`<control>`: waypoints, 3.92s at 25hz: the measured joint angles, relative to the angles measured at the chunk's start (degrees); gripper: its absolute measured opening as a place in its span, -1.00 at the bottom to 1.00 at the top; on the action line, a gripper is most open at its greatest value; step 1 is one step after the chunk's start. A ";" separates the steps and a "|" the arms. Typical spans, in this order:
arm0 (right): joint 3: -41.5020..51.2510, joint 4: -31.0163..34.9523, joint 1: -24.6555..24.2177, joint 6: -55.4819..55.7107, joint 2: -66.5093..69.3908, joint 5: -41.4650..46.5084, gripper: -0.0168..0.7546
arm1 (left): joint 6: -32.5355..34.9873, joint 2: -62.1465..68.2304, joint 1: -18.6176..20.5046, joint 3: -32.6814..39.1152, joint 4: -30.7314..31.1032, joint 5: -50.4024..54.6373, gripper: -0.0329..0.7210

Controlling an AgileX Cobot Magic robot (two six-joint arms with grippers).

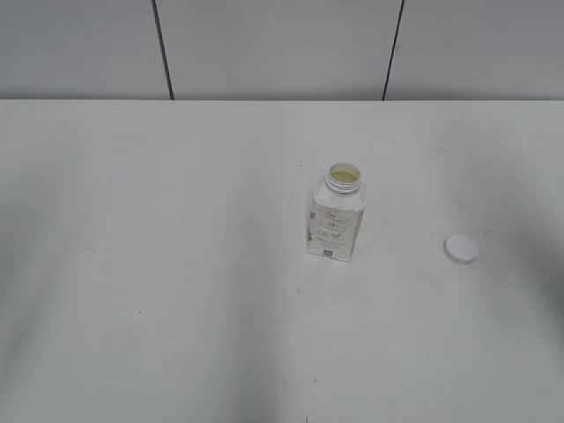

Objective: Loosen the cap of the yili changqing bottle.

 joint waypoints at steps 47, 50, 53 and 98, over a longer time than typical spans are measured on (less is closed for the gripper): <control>36.82 2.02 0.00 0.88 -39.95 -1.56 0.56 | 0.05 -48.83 0.00 21.62 -5.80 -5.90 0.34; 37.54 2.08 0.00 1.02 -43.59 -3.85 0.56 | 0.05 -50.86 0.00 21.62 -5.82 -5.91 0.34; 38.69 2.08 0.00 2.21 -47.33 -5.77 0.56 | 0.05 -50.98 0.00 21.62 -5.94 -5.85 0.34; 39.03 1.32 0.00 5.64 -64.45 -6.54 0.56 | 0.05 -50.98 9.14 21.79 -6.12 -5.90 0.20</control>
